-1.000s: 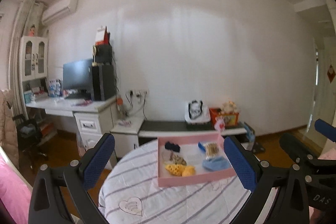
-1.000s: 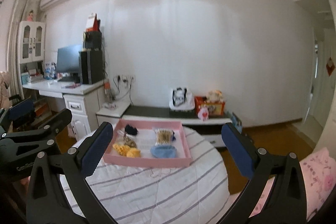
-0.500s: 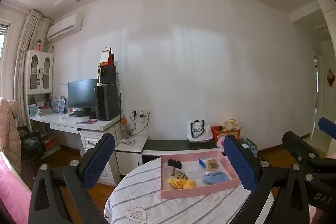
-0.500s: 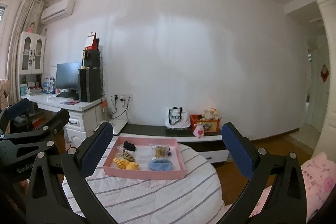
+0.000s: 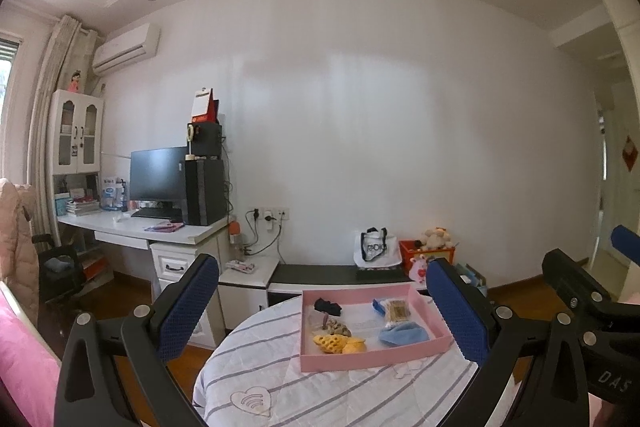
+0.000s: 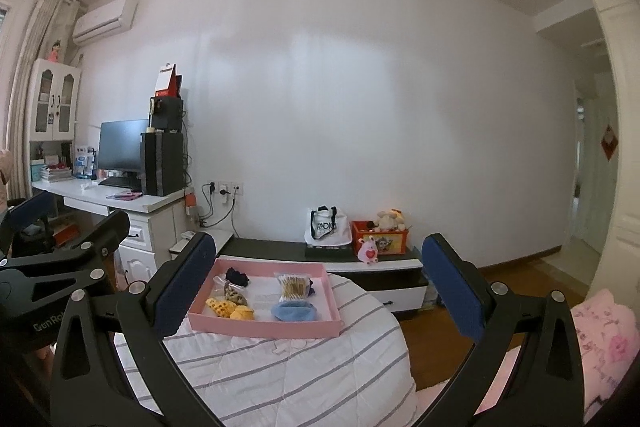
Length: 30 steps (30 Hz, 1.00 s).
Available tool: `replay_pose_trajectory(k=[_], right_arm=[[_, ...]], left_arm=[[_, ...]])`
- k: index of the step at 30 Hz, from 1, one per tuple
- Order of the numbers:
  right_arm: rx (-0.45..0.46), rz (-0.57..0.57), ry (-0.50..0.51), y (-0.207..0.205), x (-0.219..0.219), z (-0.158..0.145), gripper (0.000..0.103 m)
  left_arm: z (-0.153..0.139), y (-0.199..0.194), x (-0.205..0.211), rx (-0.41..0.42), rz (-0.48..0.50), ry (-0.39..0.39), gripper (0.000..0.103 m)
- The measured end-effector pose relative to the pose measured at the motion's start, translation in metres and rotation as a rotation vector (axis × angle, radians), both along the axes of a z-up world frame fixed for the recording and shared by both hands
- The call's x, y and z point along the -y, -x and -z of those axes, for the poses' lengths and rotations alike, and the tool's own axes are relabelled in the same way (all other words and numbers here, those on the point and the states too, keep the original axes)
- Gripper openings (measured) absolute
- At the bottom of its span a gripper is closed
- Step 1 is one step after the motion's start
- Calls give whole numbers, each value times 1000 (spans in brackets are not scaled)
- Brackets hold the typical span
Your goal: Organize soft objects
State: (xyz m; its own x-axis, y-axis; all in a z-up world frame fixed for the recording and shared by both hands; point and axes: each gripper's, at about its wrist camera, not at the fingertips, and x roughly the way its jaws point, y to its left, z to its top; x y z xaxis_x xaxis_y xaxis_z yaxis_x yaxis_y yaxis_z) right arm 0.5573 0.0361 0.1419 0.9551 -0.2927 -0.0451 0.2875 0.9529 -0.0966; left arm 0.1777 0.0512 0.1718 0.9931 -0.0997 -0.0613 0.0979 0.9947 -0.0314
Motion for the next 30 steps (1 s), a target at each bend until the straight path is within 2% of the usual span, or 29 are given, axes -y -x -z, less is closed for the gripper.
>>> replay_pose_trajectory(k=[12, 20, 30], right_arm=[[-11, -6, -16, 0, 4, 3, 103], [-17, -24, -23, 0, 2, 4, 103], [-20, -21, 6, 2, -6, 4, 103]], left_arm=[[6, 2, 5, -2, -22, 8, 103], [8, -1, 1, -19, 8, 25, 103], [9, 10, -3, -12, -3, 26, 103]])
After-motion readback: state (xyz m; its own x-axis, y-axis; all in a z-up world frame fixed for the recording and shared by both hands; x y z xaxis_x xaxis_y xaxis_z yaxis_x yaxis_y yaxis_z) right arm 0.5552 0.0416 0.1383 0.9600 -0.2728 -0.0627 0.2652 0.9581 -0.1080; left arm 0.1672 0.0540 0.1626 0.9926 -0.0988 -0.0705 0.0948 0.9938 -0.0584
